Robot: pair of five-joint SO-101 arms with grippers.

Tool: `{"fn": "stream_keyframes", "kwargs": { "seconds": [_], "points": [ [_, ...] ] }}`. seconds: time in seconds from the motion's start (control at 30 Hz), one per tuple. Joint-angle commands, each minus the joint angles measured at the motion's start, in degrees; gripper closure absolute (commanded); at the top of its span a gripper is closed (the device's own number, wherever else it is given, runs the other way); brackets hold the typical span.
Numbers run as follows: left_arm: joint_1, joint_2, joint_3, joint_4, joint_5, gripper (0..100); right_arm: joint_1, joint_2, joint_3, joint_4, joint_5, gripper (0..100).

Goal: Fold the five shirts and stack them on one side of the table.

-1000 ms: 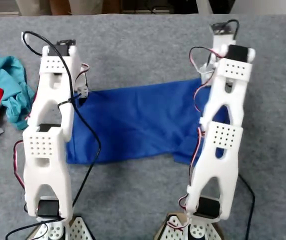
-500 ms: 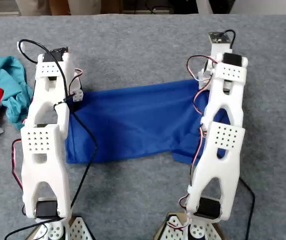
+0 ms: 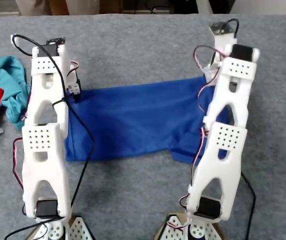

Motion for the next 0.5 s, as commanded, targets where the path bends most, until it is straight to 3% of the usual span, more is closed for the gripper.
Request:
{"fn": "stream_keyframes", "kwargs": {
  "seconds": [0.0,0.17,0.33,0.47],
  "points": [
    [0.3,-4.5,-0.8,0.7,-0.4,86,3.6,-6.9,-8.3,2.0,10.3,98.9],
    [1.1,-9.5,6.3,0.7,-0.5,86,7.5,-13.4,-8.7,2.1,34.1,99.3],
    [6.2,-14.3,16.2,0.7,-4.9,86,10.3,-22.2,5.7,2.1,34.5,99.2],
    [10.1,-19.8,22.2,0.7,-5.3,86,10.6,-32.4,26.5,2.0,34.7,99.1]
  ]
}}
